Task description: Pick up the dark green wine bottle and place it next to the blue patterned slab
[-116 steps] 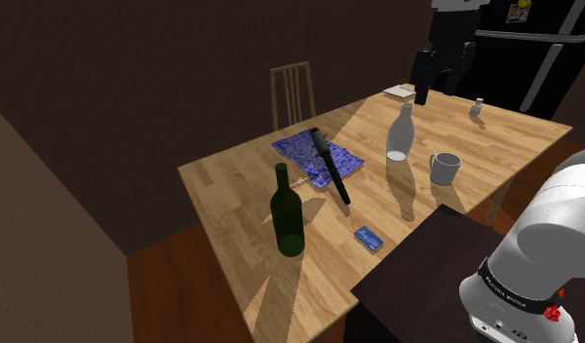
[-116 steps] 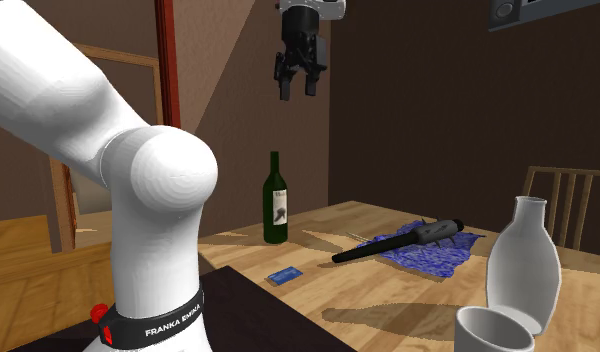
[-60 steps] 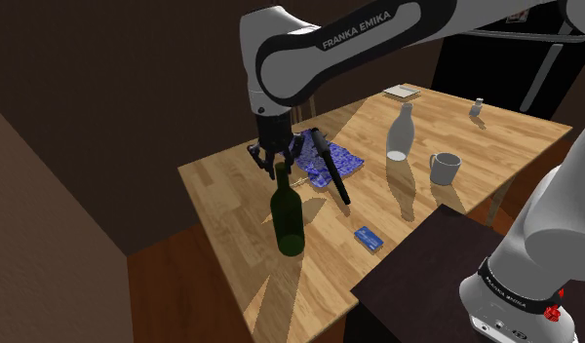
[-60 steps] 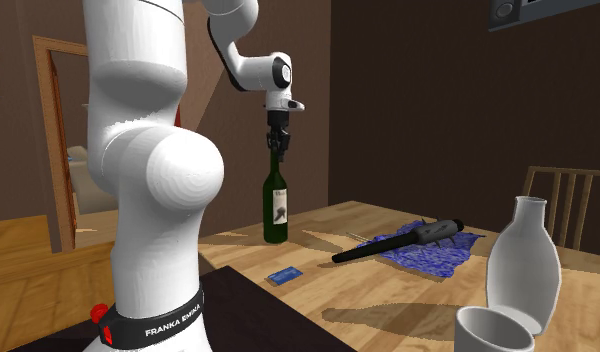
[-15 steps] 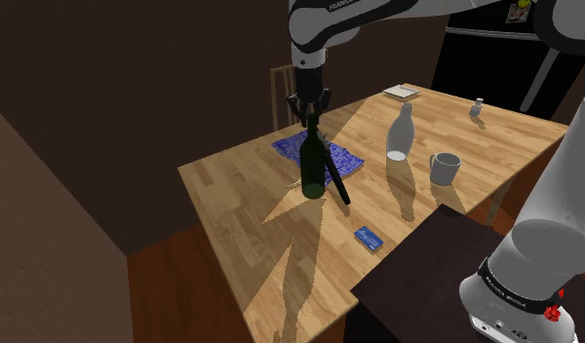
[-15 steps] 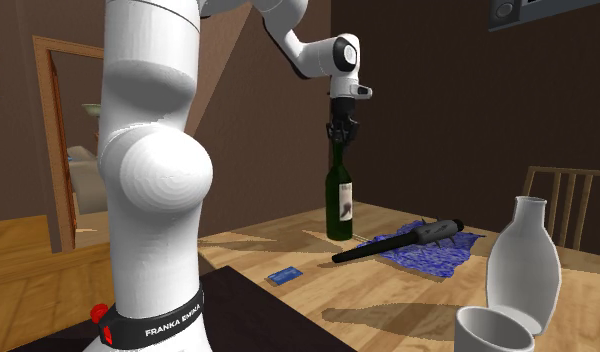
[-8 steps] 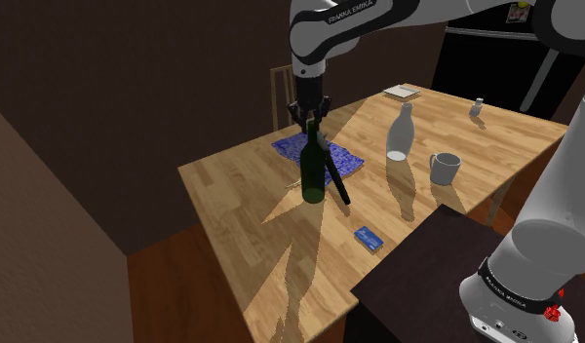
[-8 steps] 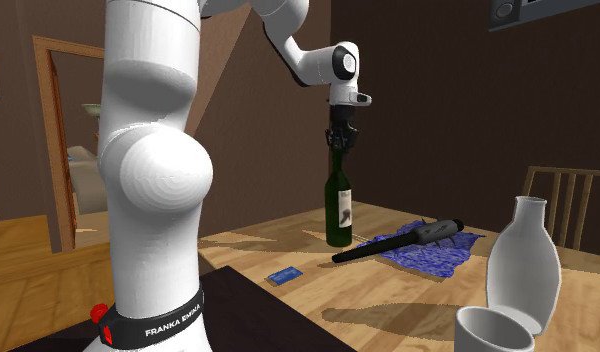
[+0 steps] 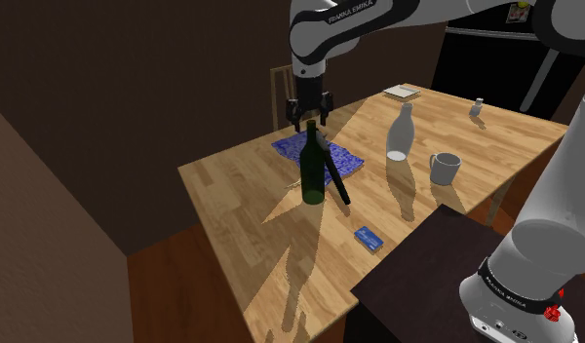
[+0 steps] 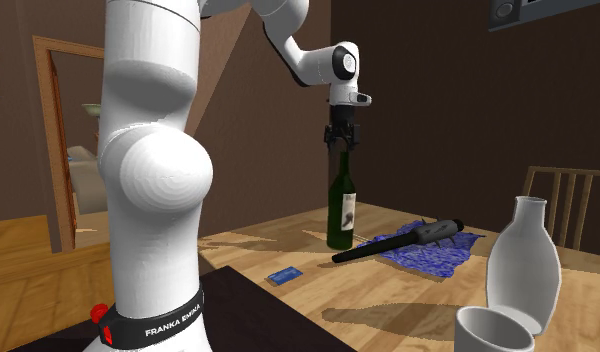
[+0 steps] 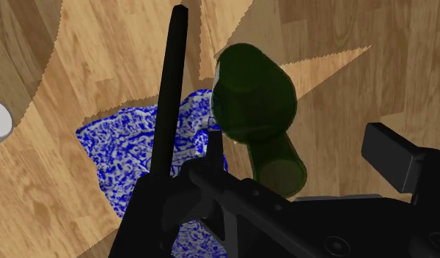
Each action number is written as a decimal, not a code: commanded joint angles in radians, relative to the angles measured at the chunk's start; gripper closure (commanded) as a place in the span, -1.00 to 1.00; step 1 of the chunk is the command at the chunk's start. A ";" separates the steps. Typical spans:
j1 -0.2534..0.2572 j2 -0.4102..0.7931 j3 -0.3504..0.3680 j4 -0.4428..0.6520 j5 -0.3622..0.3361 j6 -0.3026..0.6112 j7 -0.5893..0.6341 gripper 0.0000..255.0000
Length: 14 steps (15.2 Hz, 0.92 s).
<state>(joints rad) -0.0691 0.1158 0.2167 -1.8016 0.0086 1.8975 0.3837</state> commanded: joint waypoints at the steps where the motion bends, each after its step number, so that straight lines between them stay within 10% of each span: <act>1: 0.000 0.000 0.000 0.000 0.000 0.000 0.000 -1.00; 14: -0.001 -0.009 -0.001 0.117 0.002 -0.125 -0.001 -1.00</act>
